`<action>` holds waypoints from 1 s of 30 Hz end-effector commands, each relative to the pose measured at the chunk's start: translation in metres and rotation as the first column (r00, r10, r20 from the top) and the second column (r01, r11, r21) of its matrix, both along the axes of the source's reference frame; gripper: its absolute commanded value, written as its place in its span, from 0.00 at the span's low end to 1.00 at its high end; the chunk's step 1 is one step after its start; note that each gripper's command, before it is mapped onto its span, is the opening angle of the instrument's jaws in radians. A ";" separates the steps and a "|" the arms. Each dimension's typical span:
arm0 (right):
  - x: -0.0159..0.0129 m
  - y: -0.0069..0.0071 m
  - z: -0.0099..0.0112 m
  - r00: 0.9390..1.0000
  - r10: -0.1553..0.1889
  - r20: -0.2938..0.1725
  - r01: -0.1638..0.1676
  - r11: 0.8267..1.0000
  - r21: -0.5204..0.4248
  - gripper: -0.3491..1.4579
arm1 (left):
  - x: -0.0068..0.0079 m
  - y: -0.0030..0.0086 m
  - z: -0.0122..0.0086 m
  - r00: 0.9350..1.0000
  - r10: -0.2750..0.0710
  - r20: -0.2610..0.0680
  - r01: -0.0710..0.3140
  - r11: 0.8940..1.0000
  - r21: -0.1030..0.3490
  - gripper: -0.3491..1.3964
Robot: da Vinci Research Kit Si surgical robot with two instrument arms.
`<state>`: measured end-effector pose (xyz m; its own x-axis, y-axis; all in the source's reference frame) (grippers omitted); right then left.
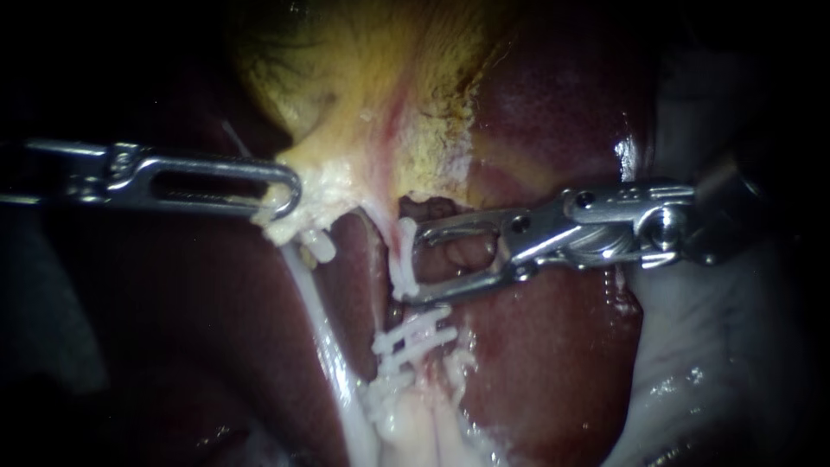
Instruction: Going back third clip right tube
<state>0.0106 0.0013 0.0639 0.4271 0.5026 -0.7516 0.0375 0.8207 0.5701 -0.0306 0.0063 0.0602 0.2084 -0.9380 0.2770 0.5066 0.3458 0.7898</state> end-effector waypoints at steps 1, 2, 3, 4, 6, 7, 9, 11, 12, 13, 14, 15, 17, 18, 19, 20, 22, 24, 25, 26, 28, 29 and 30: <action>-0.0002 0.0000 -0.0001 1.000 0.001 0.001 -0.001 1.000 0.000 0.47 | 0.0000 0.0000 0.0000 1.000 0.000 0.000 0.000 1.000 0.000 0.00; -0.0004 0.0000 -0.0001 1.000 0.001 0.001 -0.001 1.000 0.001 0.47 | 0.0000 0.0000 0.0000 1.000 0.000 0.000 0.000 1.000 0.000 0.00; -0.0006 0.0000 -0.0001 1.000 0.000 0.000 0.000 1.000 0.001 0.47 | 0.0000 0.0000 0.0000 1.000 0.000 0.000 0.000 1.000 0.000 0.00; -0.0008 0.0001 -0.0002 1.000 0.000 0.000 0.000 1.000 -0.005 0.47 | 0.0000 0.0000 0.0000 1.000 0.000 0.000 0.000 1.000 0.000 0.00; -0.0013 0.0003 -0.0004 1.000 0.001 0.001 -0.001 1.000 -0.011 0.47 | 0.0000 0.0000 0.0000 1.000 0.000 0.000 0.000 1.000 0.000 0.00; -0.0015 0.0004 -0.0005 1.000 0.001 0.000 -0.001 1.000 -0.016 0.47 | 0.0000 0.0000 0.0000 1.000 0.000 0.000 0.000 1.000 0.000 0.00; -0.0023 0.0008 -0.0010 1.000 0.003 0.002 -0.003 1.000 -0.027 0.47 | 0.0000 0.0000 0.0000 1.000 0.000 0.000 0.000 1.000 0.000 0.00; -0.0030 0.0012 -0.0015 1.000 0.007 0.002 -0.007 0.999 -0.034 0.47 | 0.0000 0.0000 0.0000 1.000 0.000 0.000 0.000 1.000 0.000 0.00; -0.0033 0.0013 -0.0017 1.000 0.011 0.000 -0.011 0.999 -0.037 0.47 | 0.0000 0.0000 0.0000 1.000 0.000 0.000 0.000 1.000 0.000 0.00; -0.0036 0.0014 -0.0019 1.000 0.012 0.002 -0.012 0.999 -0.041 0.47 | 0.0000 0.0000 0.0000 1.000 0.000 0.000 0.000 1.000 0.000 0.00; -0.0040 0.0016 -0.0022 1.000 0.014 0.003 -0.014 0.999 -0.044 0.47 | 0.0000 0.0000 0.0000 1.000 0.000 0.000 0.000 1.000 0.000 0.00; -0.0044 0.0017 -0.0024 1.000 0.013 0.003 -0.013 0.999 -0.047 0.47 | 0.0000 0.0000 0.0000 1.000 0.000 0.000 0.000 1.000 0.000 0.00; -0.0049 0.0019 -0.0027 1.000 0.009 0.001 -0.009 0.999 -0.050 0.47 | 0.0000 0.0000 0.0001 1.000 0.000 0.000 0.000 1.000 0.000 0.00; -0.0051 0.0019 -0.0029 1.000 0.010 -0.002 -0.010 0.999 -0.050 0.47 | 0.0000 0.0000 0.0001 1.000 0.000 0.000 0.000 1.000 0.000 0.00; -0.0053 0.0019 -0.0030 1.000 0.009 -0.007 -0.009 0.998 -0.054 0.47 | 0.0000 0.0000 0.0001 1.000 0.000 0.000 0.000 1.000 0.000 0.00; -0.0055 0.0018 -0.0031 1.000 0.007 -0.008 -0.008 0.999 -0.054 0.47 | 0.0000 0.0000 0.0001 1.000 0.000 0.000 0.000 1.000 0.000 0.00; -0.0059 0.0017 -0.0035 1.000 0.004 -0.014 -0.005 0.998 -0.058 0.47 | 0.0000 0.0000 0.0001 1.000 0.000 0.000 0.000 1.000 0.000 0.00; -0.0063 0.0015 -0.0039 1.000 -0.001 -0.016 0.000 0.998 -0.062 0.47 | 0.0000 0.0000 0.0001 1.000 0.000 0.000 0.000 1.000 0.000 0.00; -0.0065 0.0015 -0.0040 1.000 -0.004 -0.018 0.003 0.998 -0.067 0.47 | 0.0000 0.0000 0.0001 1.000 0.000 0.000 0.000 1.000 0.000 0.00; -0.0067 0.0014 -0.0042 1.000 -0.005 -0.019 0.003 0.998 -0.066 0.47 | 0.0000 0.0000 0.0001 1.000 0.000 0.000 0.000 1.000 -0.001 0.00; -0.0070 0.0014 -0.0046 1.000 -0.011 -0.023 0.009 0.997 -0.075 0.47 | -0.0001 0.0000 0.0003 1.000 0.000 -0.001 0.000 1.000 -0.001 0.00; -0.0071 0.0014 -0.0047 1.000 -0.011 -0.023 0.009 0.997 -0.074 0.47 | -0.0002 -0.0001 0.0004 1.000 -0.001 -0.001 0.001 1.000 -0.002 0.00; -0.0073 0.0015 -0.0049 1.000 -0.014 -0.025 0.012 0.996 -0.085 0.47 | -0.0003 -0.0001 0.0006 1.000 -0.002 -0.002 0.002 1.000 -0.003 0.00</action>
